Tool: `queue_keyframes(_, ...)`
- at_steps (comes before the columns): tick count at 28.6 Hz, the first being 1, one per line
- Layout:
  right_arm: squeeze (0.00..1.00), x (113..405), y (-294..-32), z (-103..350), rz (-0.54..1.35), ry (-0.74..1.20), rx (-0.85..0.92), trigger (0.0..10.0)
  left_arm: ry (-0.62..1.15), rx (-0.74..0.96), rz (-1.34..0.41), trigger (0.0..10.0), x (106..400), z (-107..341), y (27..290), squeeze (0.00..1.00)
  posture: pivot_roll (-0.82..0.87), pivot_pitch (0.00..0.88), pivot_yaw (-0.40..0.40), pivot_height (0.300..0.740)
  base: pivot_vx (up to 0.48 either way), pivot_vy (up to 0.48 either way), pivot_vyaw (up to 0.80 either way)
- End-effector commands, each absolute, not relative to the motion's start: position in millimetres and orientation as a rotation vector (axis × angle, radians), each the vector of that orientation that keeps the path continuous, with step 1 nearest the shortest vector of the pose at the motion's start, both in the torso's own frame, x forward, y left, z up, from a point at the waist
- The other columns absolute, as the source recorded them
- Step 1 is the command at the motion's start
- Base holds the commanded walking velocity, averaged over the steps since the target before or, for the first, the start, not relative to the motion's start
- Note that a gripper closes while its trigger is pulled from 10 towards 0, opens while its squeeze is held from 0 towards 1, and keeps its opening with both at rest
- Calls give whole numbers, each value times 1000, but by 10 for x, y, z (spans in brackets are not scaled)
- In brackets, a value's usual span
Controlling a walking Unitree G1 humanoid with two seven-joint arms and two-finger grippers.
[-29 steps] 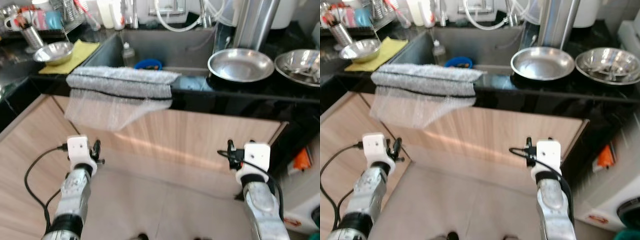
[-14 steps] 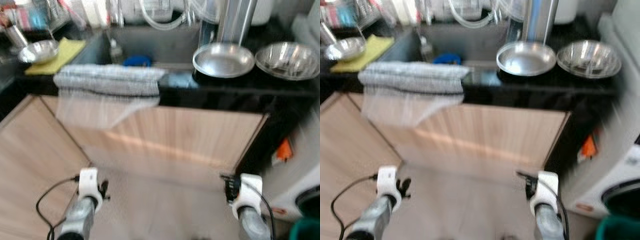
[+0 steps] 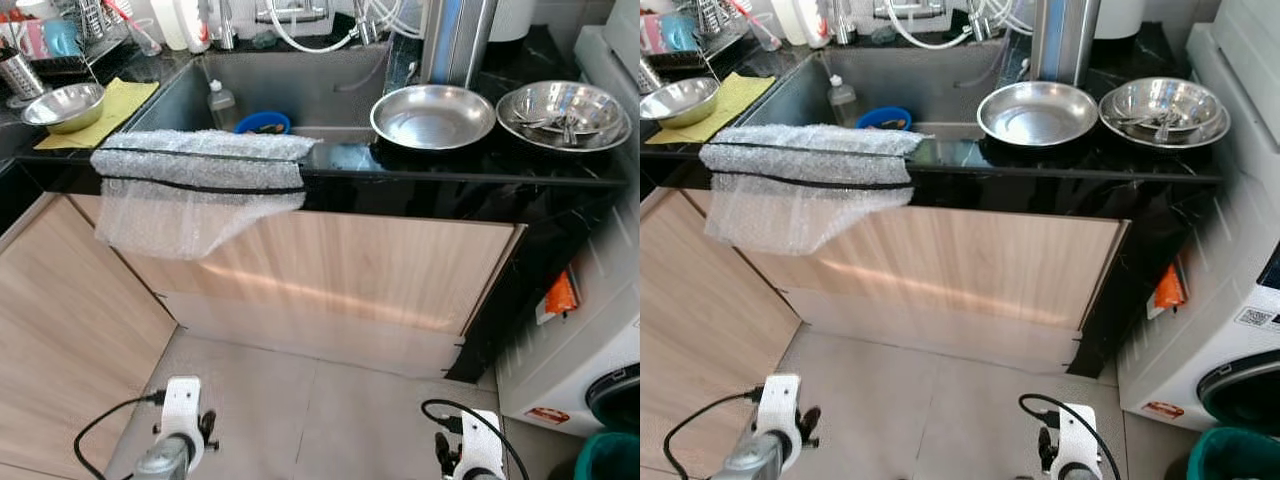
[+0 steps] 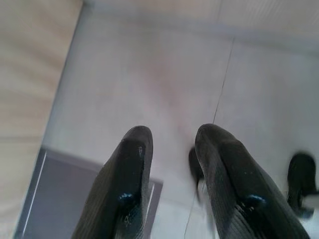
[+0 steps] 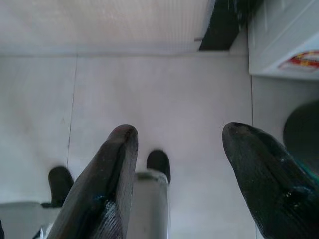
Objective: Kitchen organization
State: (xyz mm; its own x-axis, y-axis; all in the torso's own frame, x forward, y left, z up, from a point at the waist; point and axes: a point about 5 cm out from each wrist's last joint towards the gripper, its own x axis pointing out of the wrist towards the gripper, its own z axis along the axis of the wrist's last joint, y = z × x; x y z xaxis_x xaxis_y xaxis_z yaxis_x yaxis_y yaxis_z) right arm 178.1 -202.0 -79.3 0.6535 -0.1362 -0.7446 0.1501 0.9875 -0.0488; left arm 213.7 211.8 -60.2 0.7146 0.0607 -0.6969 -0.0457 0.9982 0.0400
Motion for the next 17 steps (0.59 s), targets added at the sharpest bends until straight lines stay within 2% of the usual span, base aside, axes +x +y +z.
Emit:
queue_keyframes(1, 0, 1743, -1963, -826, -138, 859, 21, 10000, 825, 39, 85, 10000, 2025, -660, 2197, 0, -80, 127, 98, 740, 0, 0, 0)
queue_keyframes(17, 0, 1814, -2016, -776, -94, 807, -16, 10000, 844, -23, 134, 10000, 1959, -708, 2171, 0, -84, 113, 79, 740, 0, 0, 0)
